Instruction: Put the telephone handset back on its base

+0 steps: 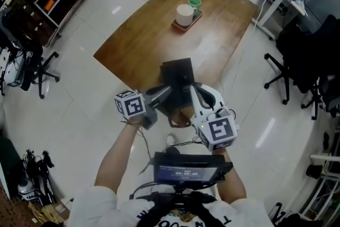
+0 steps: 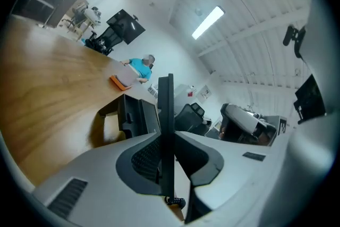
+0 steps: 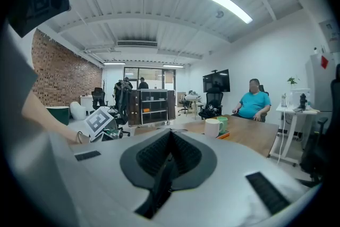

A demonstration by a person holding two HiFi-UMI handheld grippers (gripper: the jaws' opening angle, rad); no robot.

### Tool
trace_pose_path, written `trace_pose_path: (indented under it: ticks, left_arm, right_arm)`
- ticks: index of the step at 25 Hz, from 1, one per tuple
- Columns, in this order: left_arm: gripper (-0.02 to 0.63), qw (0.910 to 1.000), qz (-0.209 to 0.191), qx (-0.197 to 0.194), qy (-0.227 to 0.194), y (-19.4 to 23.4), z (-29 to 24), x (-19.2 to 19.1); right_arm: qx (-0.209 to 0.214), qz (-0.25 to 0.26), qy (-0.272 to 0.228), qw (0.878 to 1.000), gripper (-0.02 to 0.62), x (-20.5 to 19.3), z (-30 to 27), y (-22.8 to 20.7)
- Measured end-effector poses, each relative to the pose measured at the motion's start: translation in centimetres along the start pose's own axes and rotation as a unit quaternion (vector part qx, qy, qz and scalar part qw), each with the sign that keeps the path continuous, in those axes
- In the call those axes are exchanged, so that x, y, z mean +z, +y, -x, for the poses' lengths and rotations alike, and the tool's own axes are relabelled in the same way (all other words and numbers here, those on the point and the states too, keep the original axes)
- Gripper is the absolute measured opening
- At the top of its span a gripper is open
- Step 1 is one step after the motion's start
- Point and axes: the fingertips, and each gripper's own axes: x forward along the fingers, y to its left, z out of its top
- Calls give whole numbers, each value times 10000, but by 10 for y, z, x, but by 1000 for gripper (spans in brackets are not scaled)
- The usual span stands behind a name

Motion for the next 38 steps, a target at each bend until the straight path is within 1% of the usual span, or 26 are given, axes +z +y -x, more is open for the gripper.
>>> trace_pose_path:
  ticks: [3,6,11,15,18,21,24,27,30,34,38]
  left_arm:
    - [61,9991,360,-123,168,13,-5,-4]
    - [61,9974,539,-242,420,22,-9,-9]
    - [61,9951,825,-280,473,36,-14,-6]
    - [63,9929,917,-376,654,39,-21,-8]
    - [64,9898,1138,-374,769,45,-24,-12]
    - [66,9874,1339,-414,736,49,-25,-12]
    - [63,9872,1389,-378,683,52,-26,-14]
    - [63,9865,1454,-423,621,54,-27,-14]
    - [63,9869,1428,-475,577,55,-27,-14]
    - [66,9867,1460,-486,534,57,-26,-13]
    - [69,9864,1486,-448,542,58,-26,-14]
  right_arm:
    - [-24,-34,31,10000,-2,-2,-2,-2]
    - [-26,-34,43,10000,-2,-2,-3,-3]
    - [-61,-65,111,9999,-2,-6,-6,-4]
    - [-55,-20,142,9999,-2,-10,-8,-5]
    - [-96,-41,154,9998,-2,-10,-8,-7]
    - [-159,-96,143,9997,-2,-7,-7,-10]
    - [-144,-49,177,9997,-2,-9,-7,-10]
    - [-119,-58,205,9997,-2,-10,-8,-8]
    - [-145,-143,227,9995,-2,-12,-9,-9]
    - [-105,-60,226,9997,-2,-12,-12,-9]
    - [-149,-106,246,9995,-2,-9,-14,-7]
